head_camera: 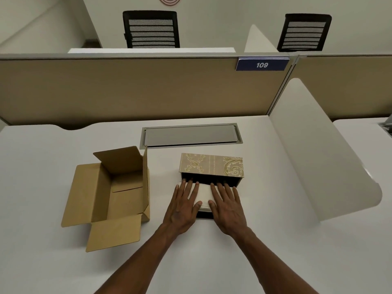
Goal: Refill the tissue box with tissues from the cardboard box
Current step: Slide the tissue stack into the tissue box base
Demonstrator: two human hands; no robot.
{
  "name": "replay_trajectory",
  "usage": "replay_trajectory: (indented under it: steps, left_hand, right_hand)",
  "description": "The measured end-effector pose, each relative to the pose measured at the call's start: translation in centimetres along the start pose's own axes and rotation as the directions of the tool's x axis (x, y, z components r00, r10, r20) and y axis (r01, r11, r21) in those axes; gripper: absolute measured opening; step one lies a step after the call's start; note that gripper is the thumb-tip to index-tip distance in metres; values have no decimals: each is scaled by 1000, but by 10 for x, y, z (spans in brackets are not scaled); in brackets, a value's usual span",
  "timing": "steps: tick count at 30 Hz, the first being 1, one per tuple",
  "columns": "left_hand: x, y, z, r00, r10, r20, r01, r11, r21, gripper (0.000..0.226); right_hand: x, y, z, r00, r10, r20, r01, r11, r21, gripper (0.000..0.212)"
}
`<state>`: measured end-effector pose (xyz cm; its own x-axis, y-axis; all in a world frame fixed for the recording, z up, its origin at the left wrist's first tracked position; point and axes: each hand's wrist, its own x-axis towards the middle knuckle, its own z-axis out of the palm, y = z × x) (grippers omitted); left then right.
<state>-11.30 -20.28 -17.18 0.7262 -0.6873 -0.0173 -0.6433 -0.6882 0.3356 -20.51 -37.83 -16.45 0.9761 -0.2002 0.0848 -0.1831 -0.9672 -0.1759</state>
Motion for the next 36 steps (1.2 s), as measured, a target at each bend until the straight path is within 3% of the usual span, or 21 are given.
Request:
replay_trajectory:
  steps: [2, 5, 7, 9, 11, 13, 14, 22, 27, 36]
  left_hand:
    - [0, 0, -2, 1000, -6, -27, 4, 997, -78, 68]
    - [-1, 4, -7, 983, -81, -165, 36, 965, -261, 69]
    - [-4, 9, -9, 944, -236, -233, 126, 905, -406, 69]
    - [-5, 15, -12, 874, -454, -174, 280, 762, -583, 71]
    - [-1, 17, -15, 797, -604, 13, 444, 570, -691, 70]
    - [4, 16, -18, 754, -626, 201, 549, 430, -717, 69]
    - [5, 15, -19, 749, -610, 259, 571, 396, -720, 68]
    - [4, 7, -24, 785, -529, 321, 564, 397, -725, 62]
    - [3, 2, -24, 747, -565, 350, 580, 297, -759, 64]
    - [2, 3, -28, 766, -528, 367, 605, 399, -689, 61]
  right_hand:
    - [0, 4, 1, 1000, 0, 6, 0, 999, 33, 64]
    - [-3, 3, -6, 990, 88, -109, -60, 970, 237, 64]
    - [-8, 2, -12, 945, 249, -211, -152, 908, 390, 60]
    - [-14, 1, -18, 844, 489, -223, -301, 774, 557, 55]
    - [-13, 0, -23, 729, 685, -14, -480, 525, 702, 61]
    - [-8, 3, -26, 658, 706, 262, -618, 308, 723, 68]
    - [-6, 5, -27, 647, 681, 344, -654, 264, 709, 68]
    - [1, 13, -28, 675, 631, 382, -672, 312, 672, 60]
    - [0, 16, -29, 642, 646, 412, -693, 261, 672, 64]
    - [0, 14, -27, 697, 603, 389, -673, 362, 645, 52]
